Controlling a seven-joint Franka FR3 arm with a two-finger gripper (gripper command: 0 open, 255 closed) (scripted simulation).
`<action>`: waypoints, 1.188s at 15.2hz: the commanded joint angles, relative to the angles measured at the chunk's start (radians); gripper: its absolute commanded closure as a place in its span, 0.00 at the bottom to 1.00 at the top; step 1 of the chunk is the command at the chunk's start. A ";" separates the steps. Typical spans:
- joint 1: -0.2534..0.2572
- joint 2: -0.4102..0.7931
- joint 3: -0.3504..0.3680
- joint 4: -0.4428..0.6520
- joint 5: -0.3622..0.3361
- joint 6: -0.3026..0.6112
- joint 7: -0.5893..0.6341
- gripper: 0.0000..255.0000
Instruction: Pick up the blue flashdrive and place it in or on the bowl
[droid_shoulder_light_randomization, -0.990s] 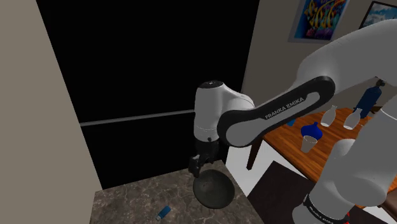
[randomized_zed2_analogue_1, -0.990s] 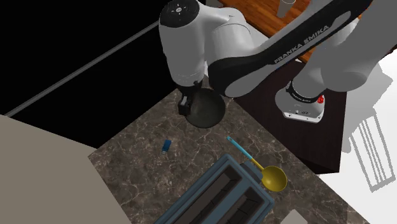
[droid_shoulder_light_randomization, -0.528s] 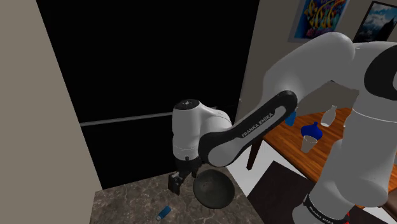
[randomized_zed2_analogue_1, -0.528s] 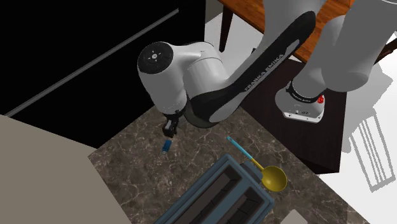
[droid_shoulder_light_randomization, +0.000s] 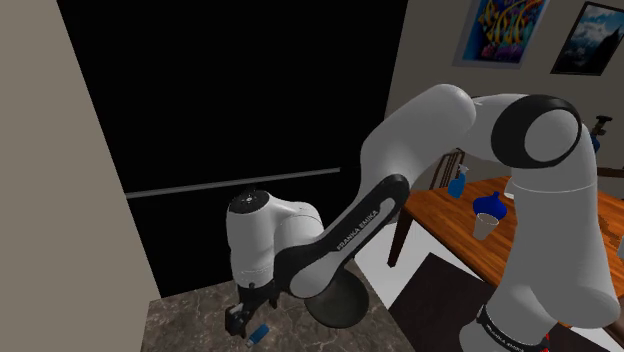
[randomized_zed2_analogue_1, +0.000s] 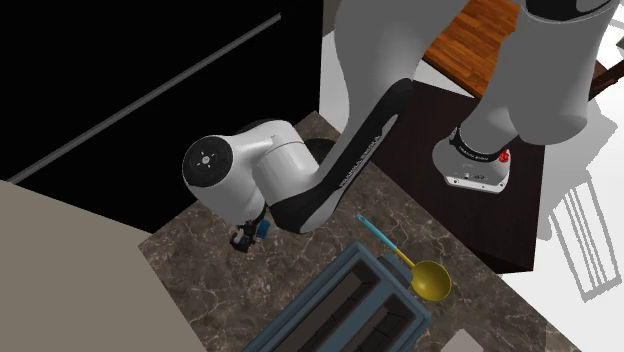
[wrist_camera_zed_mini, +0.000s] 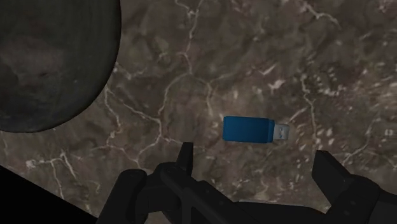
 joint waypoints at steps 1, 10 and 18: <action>0.026 0.050 -0.014 0.041 -0.024 0.005 0.024 0.00; 0.046 0.113 -0.041 0.039 -0.061 0.066 0.047 0.00; 0.046 0.112 -0.041 0.038 -0.061 0.067 0.047 1.00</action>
